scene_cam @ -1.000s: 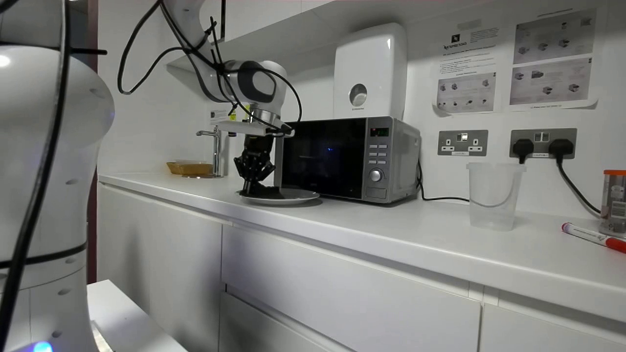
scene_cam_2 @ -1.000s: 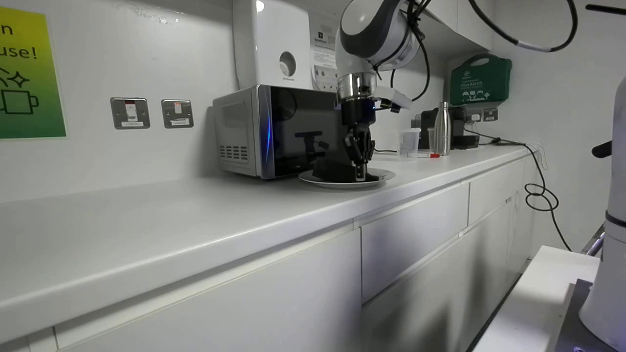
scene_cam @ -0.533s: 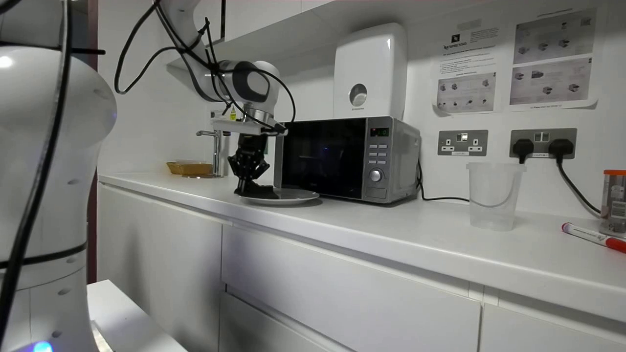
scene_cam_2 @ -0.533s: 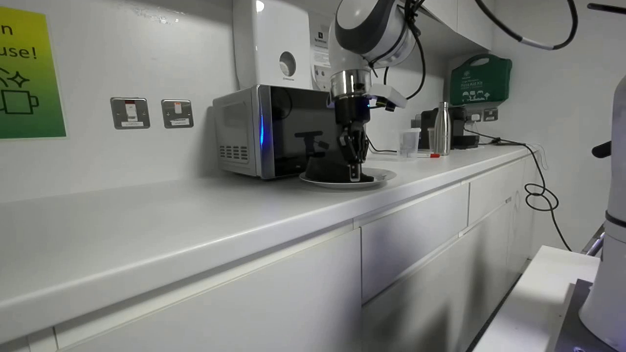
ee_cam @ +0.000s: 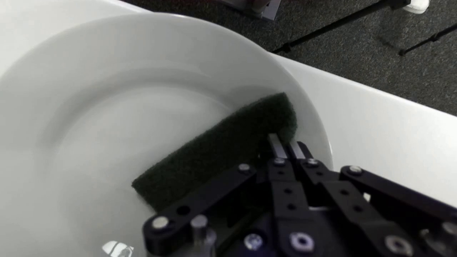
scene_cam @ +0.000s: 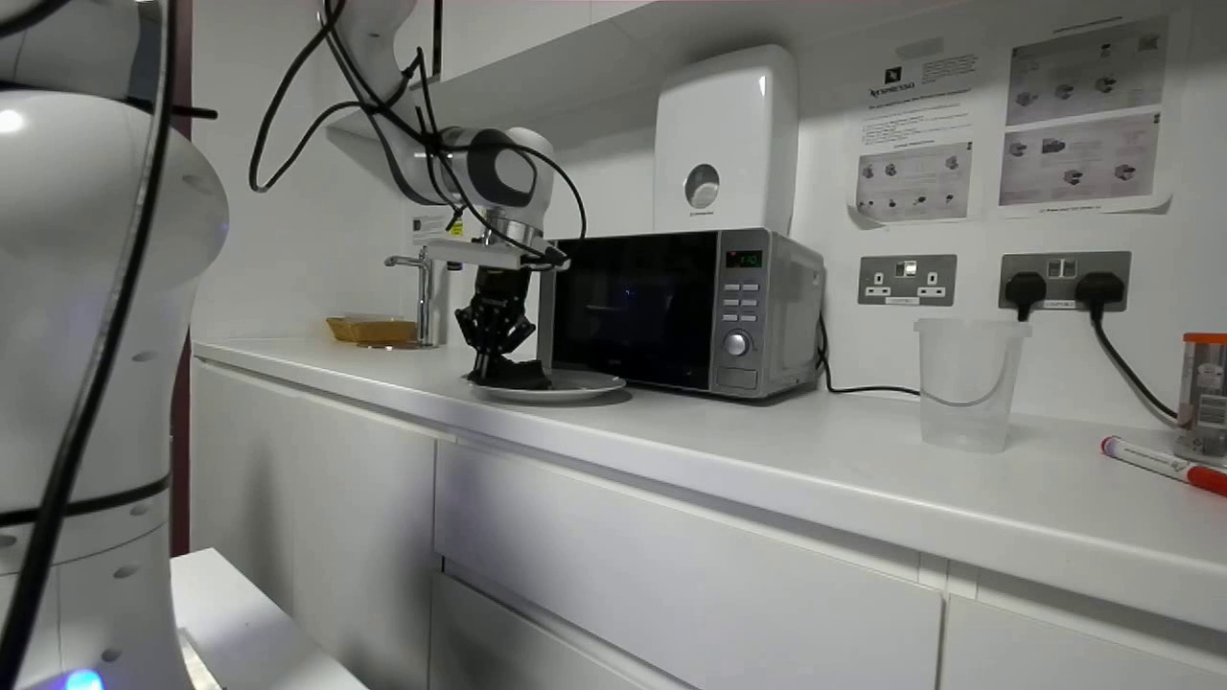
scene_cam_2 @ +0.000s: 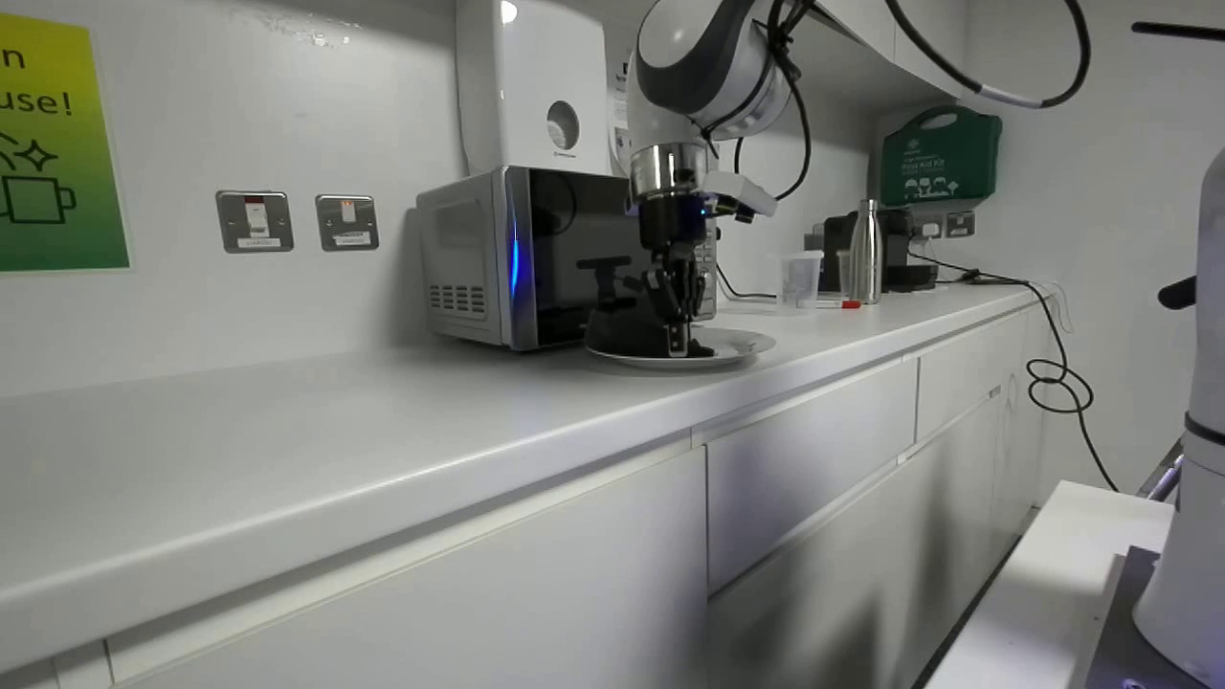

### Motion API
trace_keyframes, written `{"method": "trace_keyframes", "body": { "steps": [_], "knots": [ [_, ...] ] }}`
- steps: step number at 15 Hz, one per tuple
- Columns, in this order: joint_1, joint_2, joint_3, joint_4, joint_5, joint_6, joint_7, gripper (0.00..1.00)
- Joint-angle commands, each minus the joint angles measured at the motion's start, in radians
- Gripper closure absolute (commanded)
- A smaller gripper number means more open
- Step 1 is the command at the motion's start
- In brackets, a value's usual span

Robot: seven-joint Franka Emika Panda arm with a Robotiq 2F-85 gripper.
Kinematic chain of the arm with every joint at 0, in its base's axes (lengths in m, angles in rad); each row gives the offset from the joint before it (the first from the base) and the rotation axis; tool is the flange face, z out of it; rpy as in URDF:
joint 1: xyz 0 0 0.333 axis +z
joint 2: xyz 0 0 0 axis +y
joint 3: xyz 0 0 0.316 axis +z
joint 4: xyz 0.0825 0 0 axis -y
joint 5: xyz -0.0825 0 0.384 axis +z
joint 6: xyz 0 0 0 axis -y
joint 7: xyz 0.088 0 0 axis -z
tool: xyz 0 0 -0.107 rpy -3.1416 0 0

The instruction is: Pick up an object from the table

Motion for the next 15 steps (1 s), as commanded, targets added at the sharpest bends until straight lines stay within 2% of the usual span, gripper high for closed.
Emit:
{"method": "trace_keyframes", "body": {
  "steps": [1, 9, 15],
  "knots": [
    [-0.018, 0.066, 0.001, 0.073, -0.028, -0.017, 0.004, 0.99],
    [-0.063, 0.11, -0.025, 0.138, -0.092, -0.015, 0.017, 0.99],
    [-0.107, 0.093, -0.058, 0.123, -0.118, -0.011, 0.015, 0.99]
  ]
}}
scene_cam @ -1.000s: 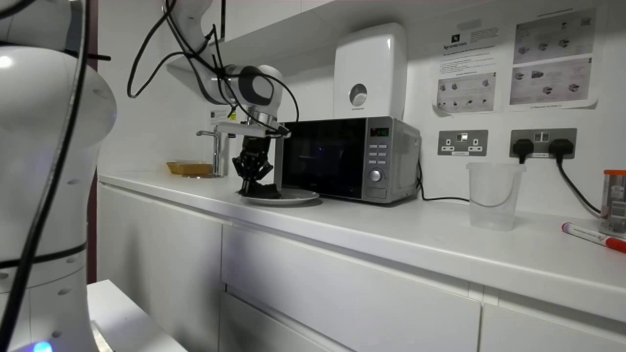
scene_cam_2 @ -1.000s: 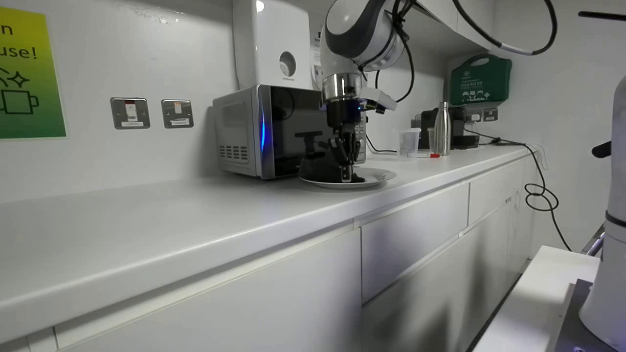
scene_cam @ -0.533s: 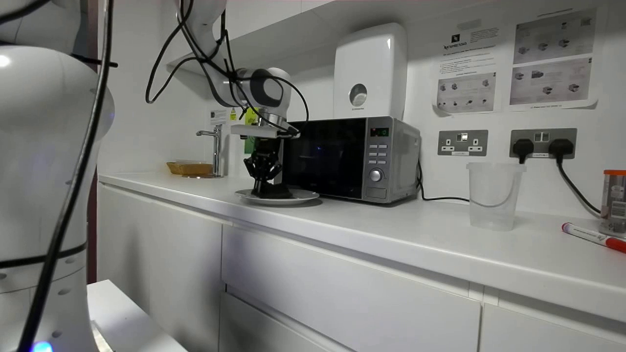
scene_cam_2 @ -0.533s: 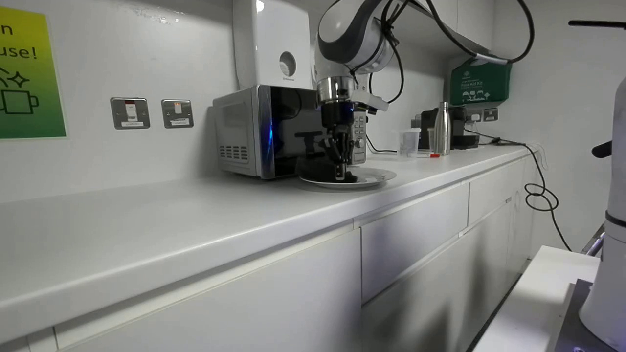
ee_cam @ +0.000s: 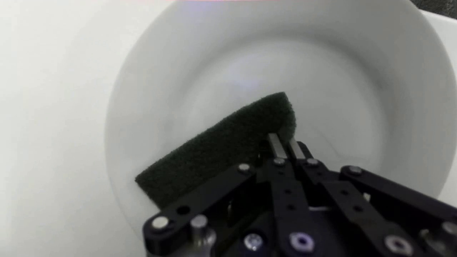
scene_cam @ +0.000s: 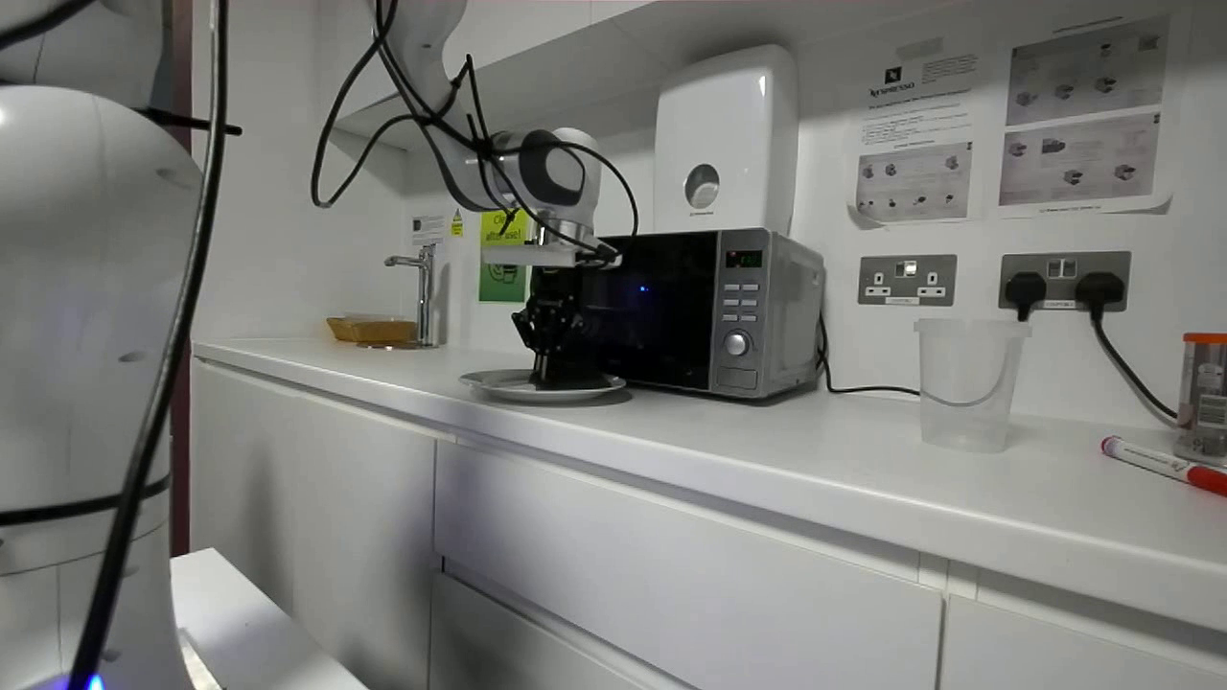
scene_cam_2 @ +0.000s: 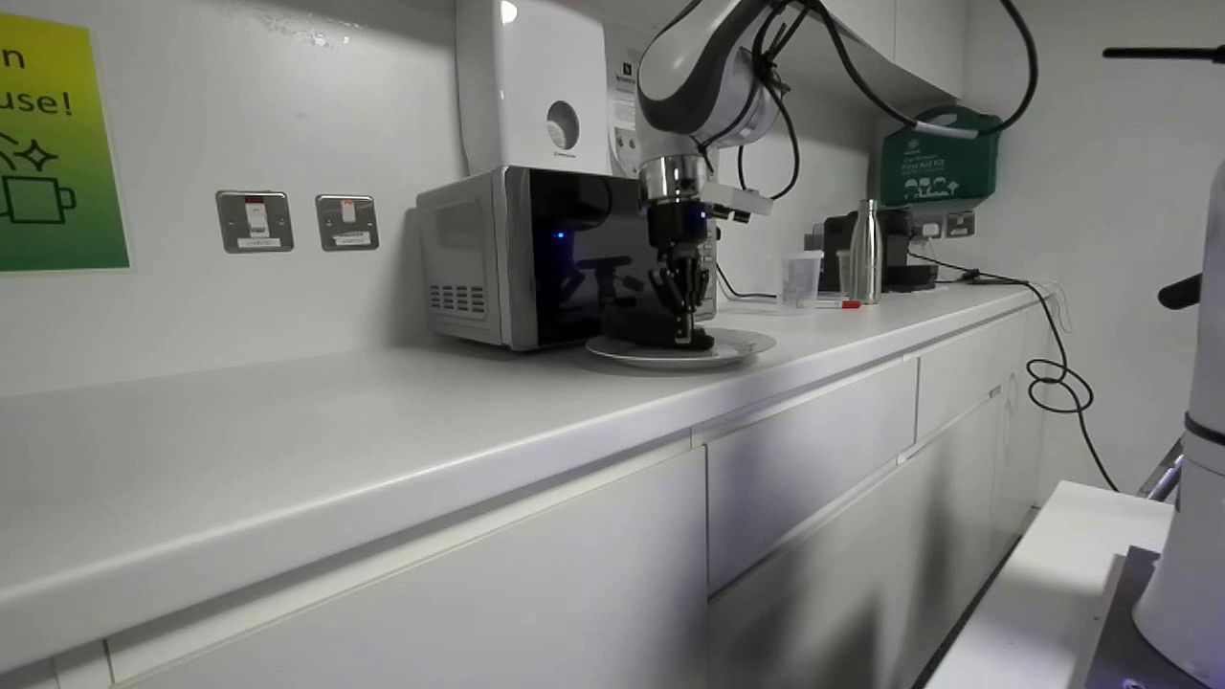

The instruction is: Pick up an object from the table

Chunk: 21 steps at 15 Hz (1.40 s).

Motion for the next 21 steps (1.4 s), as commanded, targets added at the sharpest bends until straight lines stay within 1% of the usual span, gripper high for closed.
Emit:
{"method": "trace_keyframes", "body": {
  "steps": [1, 5, 8, 17, 21],
  "knots": [
    [-0.027, -0.002, -0.017, 0.008, -0.031, -0.008, 0.011, 0.99],
    [-0.047, -0.039, -0.035, -0.039, -0.031, -0.007, 0.006, 0.99],
    [-0.052, -0.07, -0.037, -0.085, -0.03, -0.005, 0.007, 0.99],
    [-0.016, -0.216, -0.022, -0.237, 0.005, -0.025, -0.018, 0.99],
    [0.017, -0.247, -0.009, -0.266, 0.017, -0.025, -0.02, 0.99]
  ]
}}
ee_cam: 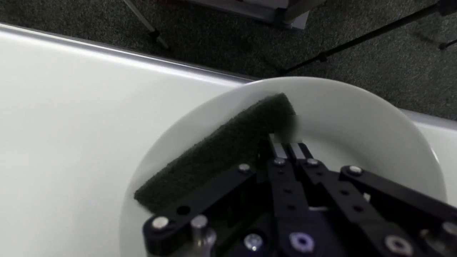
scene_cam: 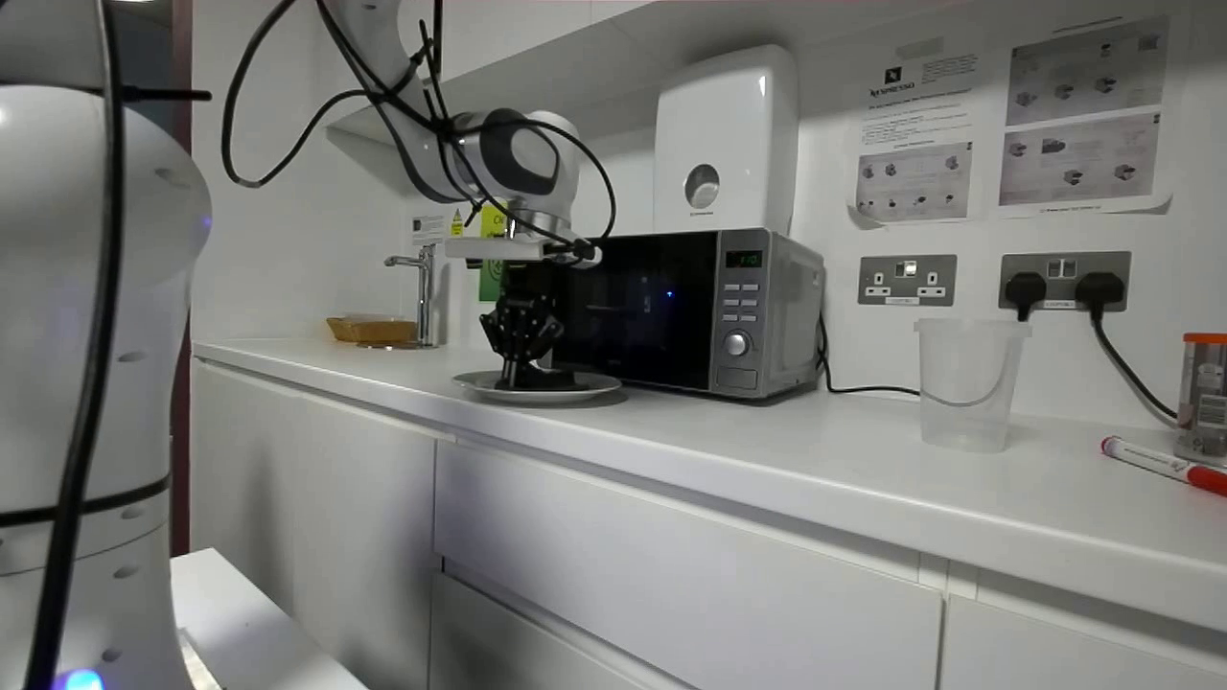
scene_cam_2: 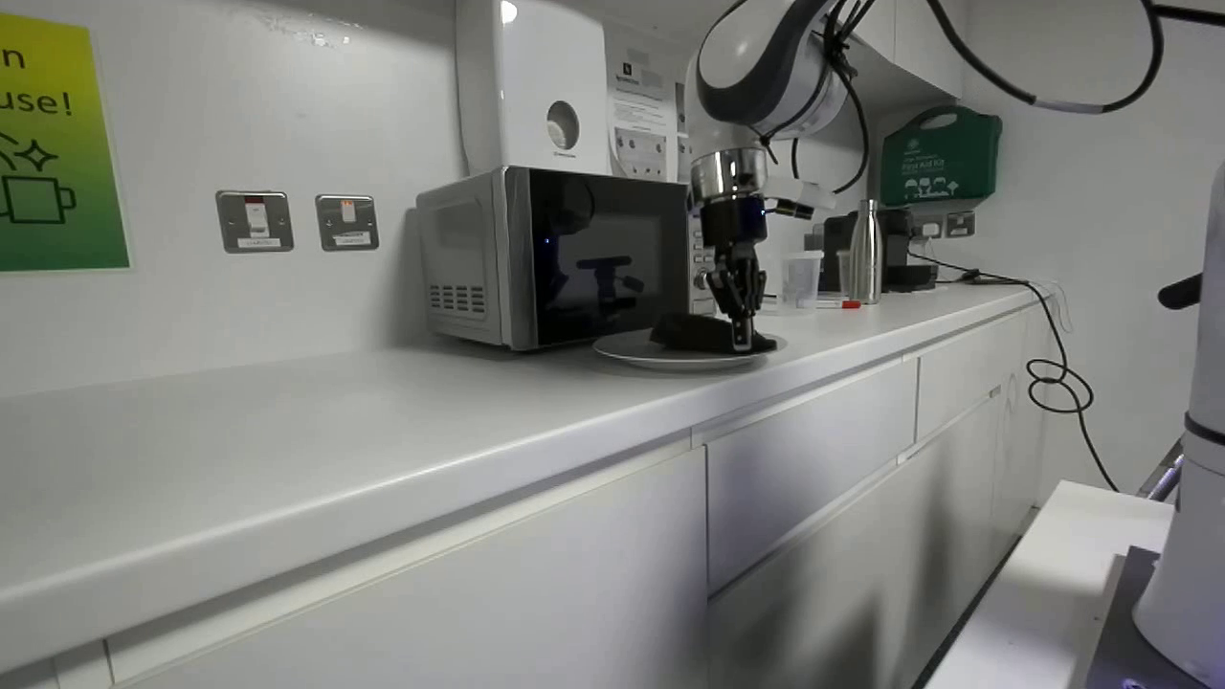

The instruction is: Pick up an object from the table

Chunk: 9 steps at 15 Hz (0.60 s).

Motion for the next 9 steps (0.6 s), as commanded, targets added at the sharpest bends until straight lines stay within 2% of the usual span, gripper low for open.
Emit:
{"method": "trace_keyframes", "body": {
  "steps": [1, 9],
  "knots": [
    [0.026, -0.048, 0.015, -0.038, 0.023, -0.023, -0.017, 0.99],
    [0.067, 0.01, 0.04, 0.012, 0.033, -0.018, -0.018, 0.99]
  ]
}}
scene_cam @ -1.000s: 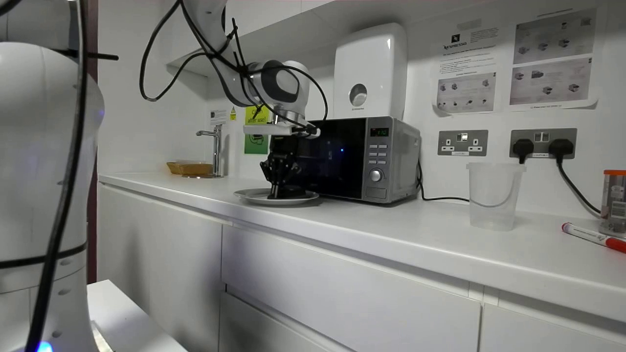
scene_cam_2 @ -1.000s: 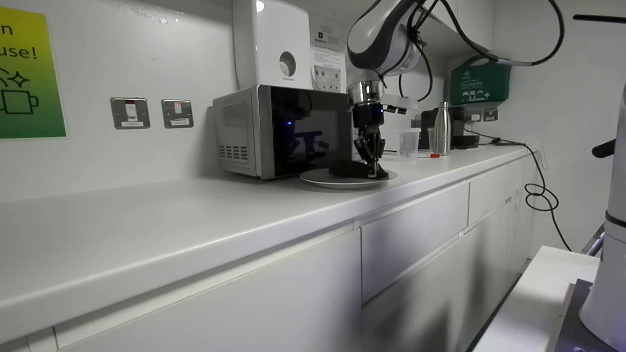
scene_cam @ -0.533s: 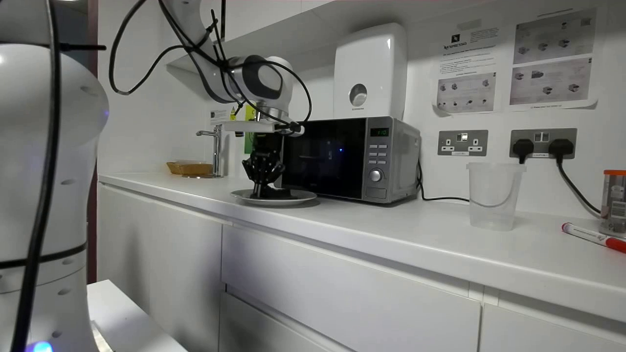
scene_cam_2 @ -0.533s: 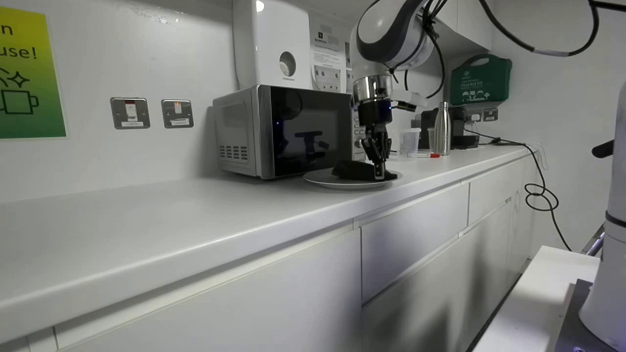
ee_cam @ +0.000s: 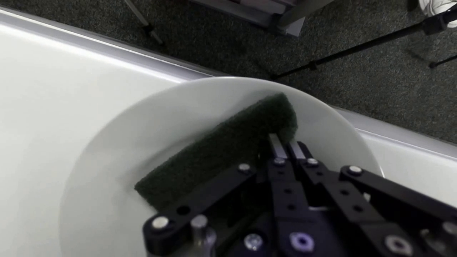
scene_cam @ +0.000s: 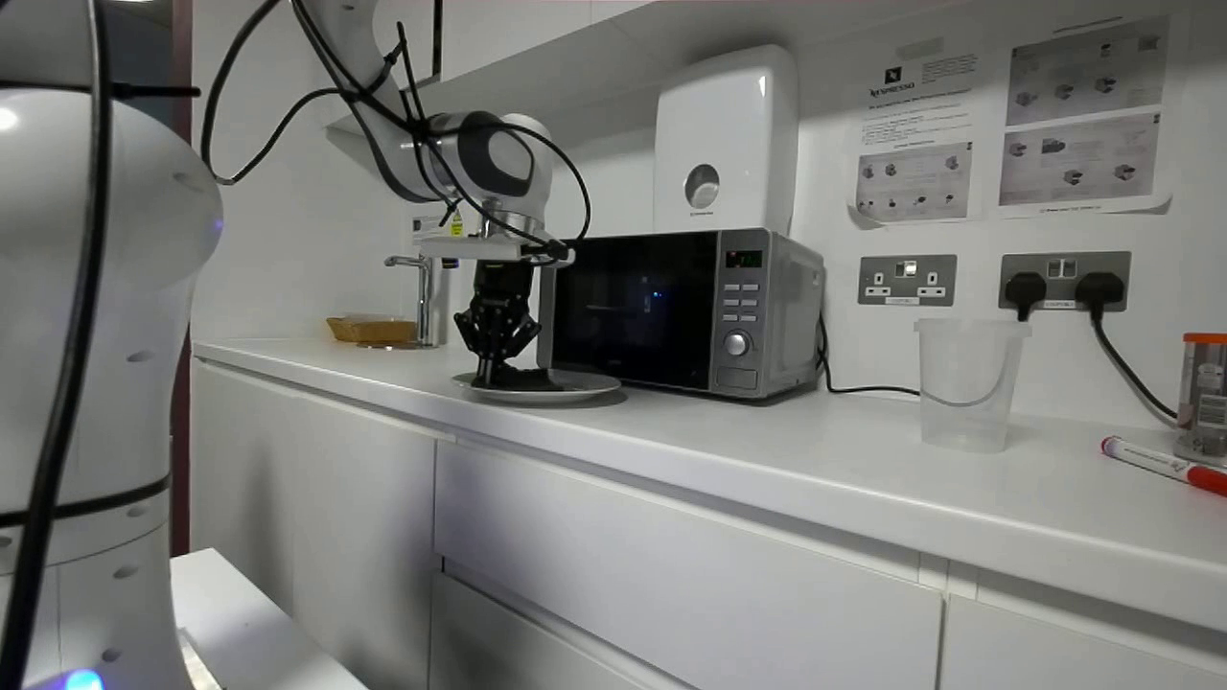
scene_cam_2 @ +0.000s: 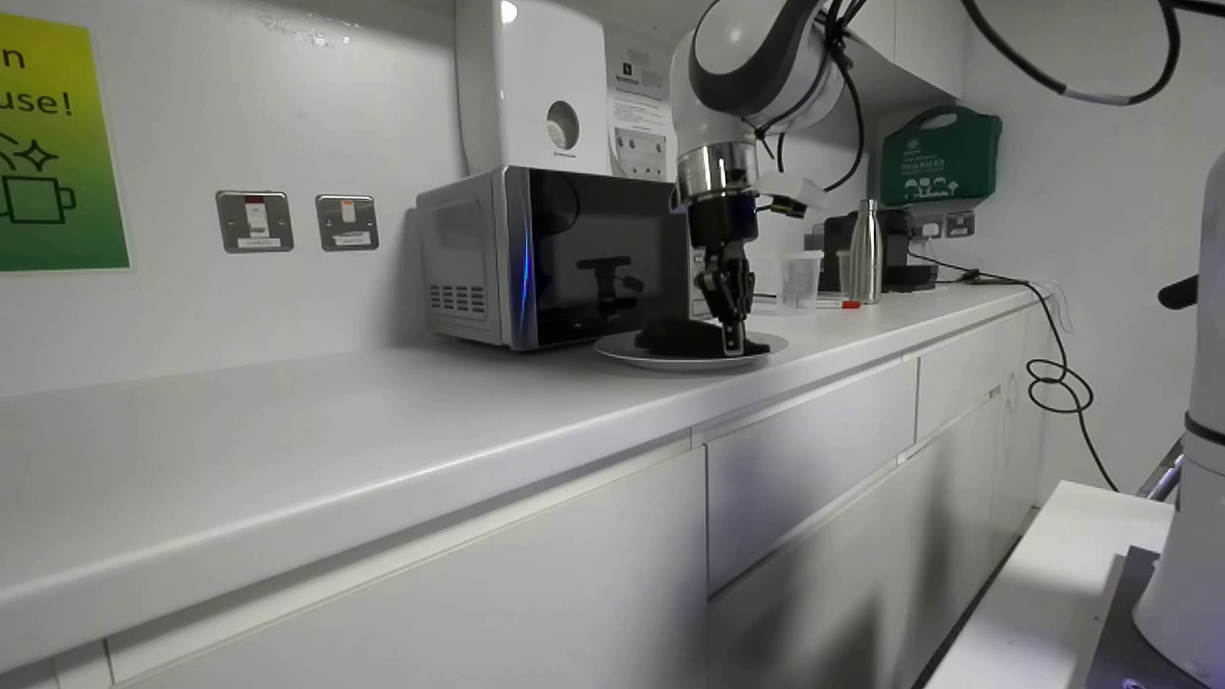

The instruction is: Pick up an object from the table

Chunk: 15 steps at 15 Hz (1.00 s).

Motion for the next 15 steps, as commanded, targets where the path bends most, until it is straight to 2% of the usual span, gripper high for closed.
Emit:
{"method": "trace_keyframes", "body": {
  "steps": [1, 7, 15],
  "knots": [
    [0.015, 0.038, 0.01, 0.04, 0.026, -0.02, -0.019, 0.99],
    [0.028, 0.112, 0.034, 0.11, 0.022, -0.023, -0.011, 0.99],
    [0.002, 0.203, 0.034, 0.2, -0.016, -0.012, 0.007, 0.99]
  ]
}}
